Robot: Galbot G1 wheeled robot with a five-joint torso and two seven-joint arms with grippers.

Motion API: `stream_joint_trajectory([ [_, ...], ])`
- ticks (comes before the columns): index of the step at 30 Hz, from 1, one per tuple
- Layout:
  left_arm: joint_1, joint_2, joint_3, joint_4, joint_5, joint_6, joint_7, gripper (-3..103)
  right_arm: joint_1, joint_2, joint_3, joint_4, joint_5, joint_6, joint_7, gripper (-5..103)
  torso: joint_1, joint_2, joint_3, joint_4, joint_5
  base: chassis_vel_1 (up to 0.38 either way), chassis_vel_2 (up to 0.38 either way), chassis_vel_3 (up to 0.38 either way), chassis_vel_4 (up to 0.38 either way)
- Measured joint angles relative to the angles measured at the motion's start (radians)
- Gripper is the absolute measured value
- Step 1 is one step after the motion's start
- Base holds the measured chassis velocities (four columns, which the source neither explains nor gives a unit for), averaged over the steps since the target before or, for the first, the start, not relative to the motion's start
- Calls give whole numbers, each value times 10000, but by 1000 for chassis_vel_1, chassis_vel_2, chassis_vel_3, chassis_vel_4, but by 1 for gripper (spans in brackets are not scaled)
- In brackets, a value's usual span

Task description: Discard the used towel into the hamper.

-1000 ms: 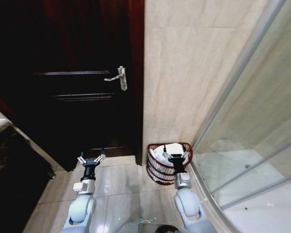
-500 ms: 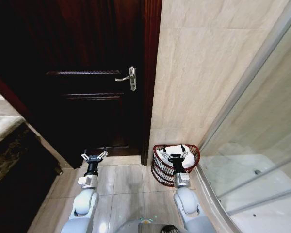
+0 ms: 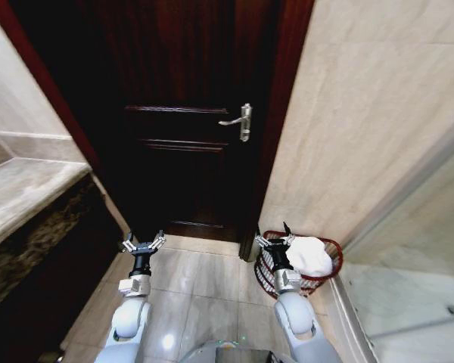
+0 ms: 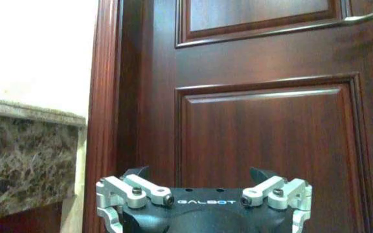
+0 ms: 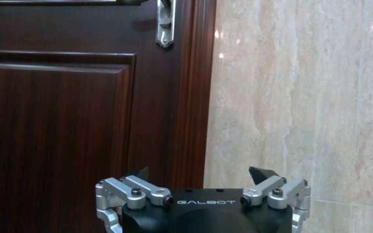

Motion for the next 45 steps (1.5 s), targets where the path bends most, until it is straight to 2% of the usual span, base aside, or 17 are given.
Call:
stream_joint_trajectory([
  [8, 105, -48, 19, -183, 403, 117, 10, 100, -82, 19, -85, 71, -112, -11, 199, 100, -4, -9, -5, 1, 1, 0, 0, 0, 0],
  [18, 58, 69, 21, -293, 384, 286, 16, 100, -178, 67, -151, 145, -177, -2, 335, 100, -6, -15, -9, 1, 0, 0, 0, 0, 0],
  [26, -3, 74, 95, -445, 71, 555, -128, 100, -252, 25, -62, 232, -221, -52, 480, 100, 7, 18, 11, 0, 0, 0, 0, 0, 0],
  [32, 6, 65, 25, -599, -207, 775, -319, 100, 43, -24, 19, 347, -396, -385, 468, 100, 109, 254, 141, 2, 1, 0, 0, 0, 0],
  [45, 126, 247, 79, -1025, -226, 1217, -483, 100, 202, 12, 154, 508, -368, -423, 497, 100, 365, 850, 483, 2, 1, 0, 0, 0, 0],
])
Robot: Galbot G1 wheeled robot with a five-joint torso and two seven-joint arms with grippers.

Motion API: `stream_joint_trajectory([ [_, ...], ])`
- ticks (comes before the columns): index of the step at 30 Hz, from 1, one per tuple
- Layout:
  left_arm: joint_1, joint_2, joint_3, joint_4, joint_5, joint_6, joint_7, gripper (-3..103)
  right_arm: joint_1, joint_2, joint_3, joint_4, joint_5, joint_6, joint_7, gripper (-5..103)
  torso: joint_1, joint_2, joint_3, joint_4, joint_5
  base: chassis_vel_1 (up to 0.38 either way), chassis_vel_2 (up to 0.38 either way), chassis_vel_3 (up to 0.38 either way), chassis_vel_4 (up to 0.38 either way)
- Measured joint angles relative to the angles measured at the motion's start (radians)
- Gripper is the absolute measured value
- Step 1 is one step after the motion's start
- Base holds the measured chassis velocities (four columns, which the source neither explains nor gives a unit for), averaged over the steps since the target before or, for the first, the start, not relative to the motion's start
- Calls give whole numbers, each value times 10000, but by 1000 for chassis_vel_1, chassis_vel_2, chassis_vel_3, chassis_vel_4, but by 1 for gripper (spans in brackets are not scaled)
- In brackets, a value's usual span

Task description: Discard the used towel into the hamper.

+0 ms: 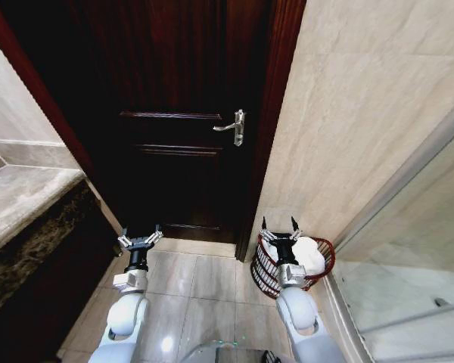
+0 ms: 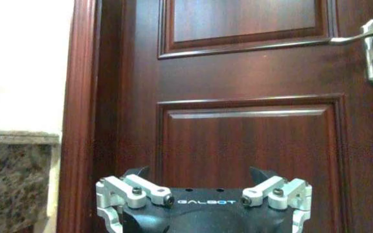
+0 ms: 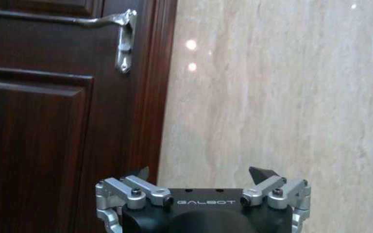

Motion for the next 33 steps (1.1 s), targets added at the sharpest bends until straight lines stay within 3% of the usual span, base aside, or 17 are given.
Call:
stream_joint_trajectory([
  [3, -58, -93, 145, 29, -4, 42, -2, 100, -226, -65, 132, 159, -2, 0, 27, 100, 111, 255, 141, -2, -1, 0, 0, 0, 0],
  [11, 52, -98, 50, -74, -47, 33, -3, 100, -347, -77, 106, 308, -7, -78, 1, 100, 195, 452, 253, -2, 0, 0, 0, 0, 0],
  [27, 508, 373, -64, -440, -375, 79, 181, 100, -182, -39, 493, 680, -20, -494, -14, 100, 503, 1156, 646, -3, -1, 0, 0, 0, 0],
  [33, 951, 658, 22, -761, -587, 728, 201, 100, -500, 35, 1206, 931, 281, -977, -238, 100, 629, 1447, 809, -1, -1, 0, 0, 0, 0],
])
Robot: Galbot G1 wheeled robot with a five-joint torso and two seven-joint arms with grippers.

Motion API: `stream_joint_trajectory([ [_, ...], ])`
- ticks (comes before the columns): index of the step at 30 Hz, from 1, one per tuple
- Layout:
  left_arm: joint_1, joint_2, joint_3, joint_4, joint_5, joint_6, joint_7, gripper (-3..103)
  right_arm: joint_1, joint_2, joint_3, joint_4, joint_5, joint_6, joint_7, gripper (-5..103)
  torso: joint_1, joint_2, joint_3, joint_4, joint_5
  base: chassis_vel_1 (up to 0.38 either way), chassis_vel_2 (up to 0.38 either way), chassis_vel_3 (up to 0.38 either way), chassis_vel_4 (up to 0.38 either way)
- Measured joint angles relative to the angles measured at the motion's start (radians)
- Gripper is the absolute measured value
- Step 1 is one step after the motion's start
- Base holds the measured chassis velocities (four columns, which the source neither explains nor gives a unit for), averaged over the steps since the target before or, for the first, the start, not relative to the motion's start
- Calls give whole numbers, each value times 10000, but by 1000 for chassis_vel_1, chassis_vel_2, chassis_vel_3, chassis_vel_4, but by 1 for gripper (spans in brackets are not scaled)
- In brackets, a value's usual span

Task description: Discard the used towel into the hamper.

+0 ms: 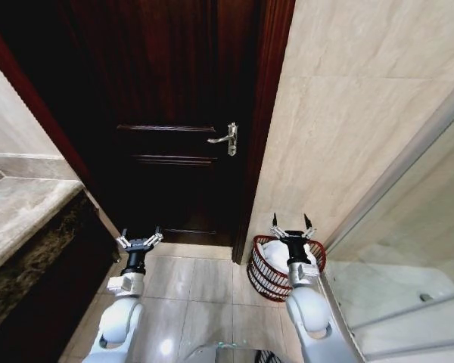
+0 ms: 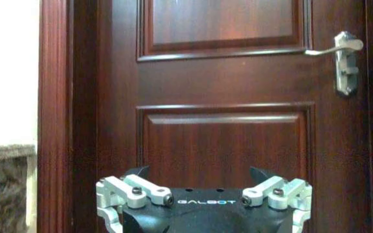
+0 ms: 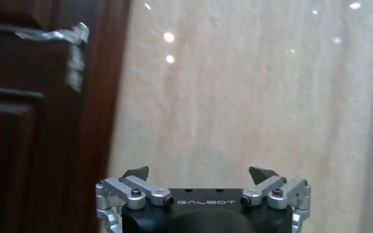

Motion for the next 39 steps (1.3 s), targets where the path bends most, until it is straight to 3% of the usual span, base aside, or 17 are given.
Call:
stream_joint_trajectory([
  [4, 169, 159, -17, -298, -248, 240, -5, 100, -296, 144, 923, -27, 313, 83, -542, 100, 68, 156, 88, 0, 2, 0, 0, 0, 0],
  [6, 255, 221, -43, -546, -346, 363, 13, 100, -844, 317, 1451, 454, 1074, -72, -1158, 100, 136, 314, 181, -4, 2, 0, 0, 0, 0],
  [19, 536, -508, -140, -1018, -20, 718, 48, 100, -2450, 1031, 1066, 1442, 725, 446, -1501, 100, 381, 882, 502, 0, 0, 0, 0, 0, 0],
  [30, 117, -490, -339, -503, 1656, 257, 171, 100, -2088, 937, 935, 1503, 241, 441, -1274, 100, 621, 1405, 788, 0, -1, 0, 0, 0, 0],
  [39, 245, -631, -194, -475, 591, 72, 345, 100, -2211, 931, 842, 1451, 348, 482, -1267, 100, 817, 1861, 1048, -1, 0, 0, 0, 0, 0],
])
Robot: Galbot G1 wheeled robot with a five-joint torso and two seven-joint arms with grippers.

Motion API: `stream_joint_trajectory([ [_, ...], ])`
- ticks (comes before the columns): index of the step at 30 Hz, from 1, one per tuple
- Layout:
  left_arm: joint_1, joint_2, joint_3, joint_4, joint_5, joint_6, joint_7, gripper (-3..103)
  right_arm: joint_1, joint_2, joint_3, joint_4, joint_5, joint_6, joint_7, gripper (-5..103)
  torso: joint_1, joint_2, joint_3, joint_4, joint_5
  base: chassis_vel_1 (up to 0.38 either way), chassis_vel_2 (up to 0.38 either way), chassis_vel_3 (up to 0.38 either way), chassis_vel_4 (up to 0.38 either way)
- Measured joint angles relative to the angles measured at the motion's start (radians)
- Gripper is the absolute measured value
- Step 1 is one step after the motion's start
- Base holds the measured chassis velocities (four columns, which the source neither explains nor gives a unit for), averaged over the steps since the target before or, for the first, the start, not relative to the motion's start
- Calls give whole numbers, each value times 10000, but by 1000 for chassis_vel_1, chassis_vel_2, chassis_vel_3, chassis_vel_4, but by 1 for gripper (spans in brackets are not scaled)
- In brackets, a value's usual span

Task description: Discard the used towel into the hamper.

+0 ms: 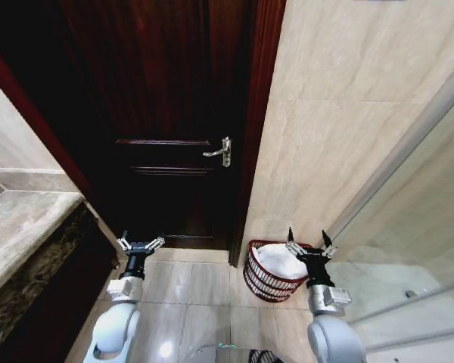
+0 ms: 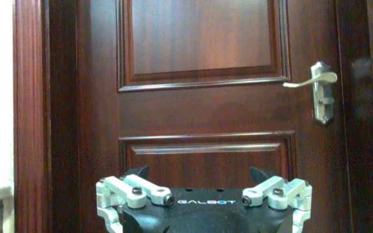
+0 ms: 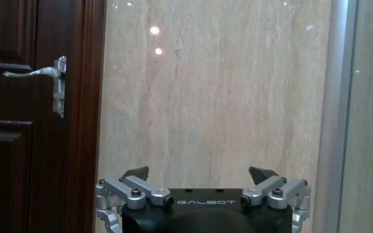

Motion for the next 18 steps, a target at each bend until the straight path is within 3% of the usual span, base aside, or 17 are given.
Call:
stream_joint_trajectory([
  [18, 90, -204, -95, -147, -288, -12, -151, 100, -250, -23, -86, 159, 98, 271, 162, 100, 345, 759, 411, 0, 1, 0, 0, 0, 0],
])
